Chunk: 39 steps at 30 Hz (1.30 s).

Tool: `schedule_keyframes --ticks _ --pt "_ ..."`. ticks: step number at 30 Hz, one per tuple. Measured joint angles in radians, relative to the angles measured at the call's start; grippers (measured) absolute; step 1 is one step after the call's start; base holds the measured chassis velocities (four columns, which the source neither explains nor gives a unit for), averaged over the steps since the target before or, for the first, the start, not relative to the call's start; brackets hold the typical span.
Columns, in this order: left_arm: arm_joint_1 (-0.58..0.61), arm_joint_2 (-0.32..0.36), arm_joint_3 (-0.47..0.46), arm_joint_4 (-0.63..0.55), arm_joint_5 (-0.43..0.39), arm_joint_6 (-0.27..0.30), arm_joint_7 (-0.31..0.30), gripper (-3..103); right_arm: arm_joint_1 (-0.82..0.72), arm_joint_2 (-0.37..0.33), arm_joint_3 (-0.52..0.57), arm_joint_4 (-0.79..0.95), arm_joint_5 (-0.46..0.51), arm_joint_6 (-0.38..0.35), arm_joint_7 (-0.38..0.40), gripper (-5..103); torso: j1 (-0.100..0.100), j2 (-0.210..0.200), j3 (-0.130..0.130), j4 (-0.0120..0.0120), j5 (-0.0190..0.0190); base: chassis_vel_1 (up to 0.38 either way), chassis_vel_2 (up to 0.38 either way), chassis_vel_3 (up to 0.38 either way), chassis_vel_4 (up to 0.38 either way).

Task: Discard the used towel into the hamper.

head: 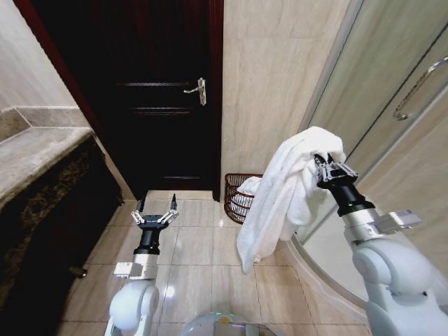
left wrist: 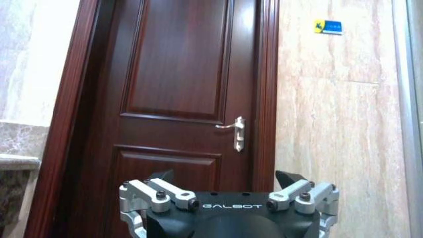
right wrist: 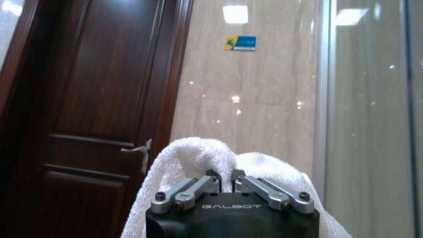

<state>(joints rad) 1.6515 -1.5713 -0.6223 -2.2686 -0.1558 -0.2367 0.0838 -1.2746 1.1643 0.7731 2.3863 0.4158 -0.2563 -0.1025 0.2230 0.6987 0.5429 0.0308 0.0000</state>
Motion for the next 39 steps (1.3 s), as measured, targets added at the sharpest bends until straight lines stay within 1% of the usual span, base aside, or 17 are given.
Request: schedule_keyframes --ticks 5,19,39 --pt "0.0 -0.001 -0.01 0.006 0.0 -0.007 0.0 100 0.022 0.005 -0.007 -0.028 -0.014 0.0 -0.021 7 0.0 0.0 0.0 0.0001 0.0 0.0 0.0 0.0 0.0" --pt "-0.015 -0.009 -0.012 0.037 0.006 -0.028 0.0 100 0.043 -0.002 -0.012 -0.062 -0.015 0.01 -0.033 7 -0.003 -0.006 -0.004 0.0001 0.0 -0.012 0.01 0.012 -0.009" --pt "-0.027 -0.006 -0.011 0.063 0.006 -0.031 0.0 100 0.073 -0.002 -0.021 -0.087 -0.015 0.011 -0.034 7 -0.004 -0.01 -0.006 0.0001 -0.0001 -0.055 0.058 0.057 -0.064"
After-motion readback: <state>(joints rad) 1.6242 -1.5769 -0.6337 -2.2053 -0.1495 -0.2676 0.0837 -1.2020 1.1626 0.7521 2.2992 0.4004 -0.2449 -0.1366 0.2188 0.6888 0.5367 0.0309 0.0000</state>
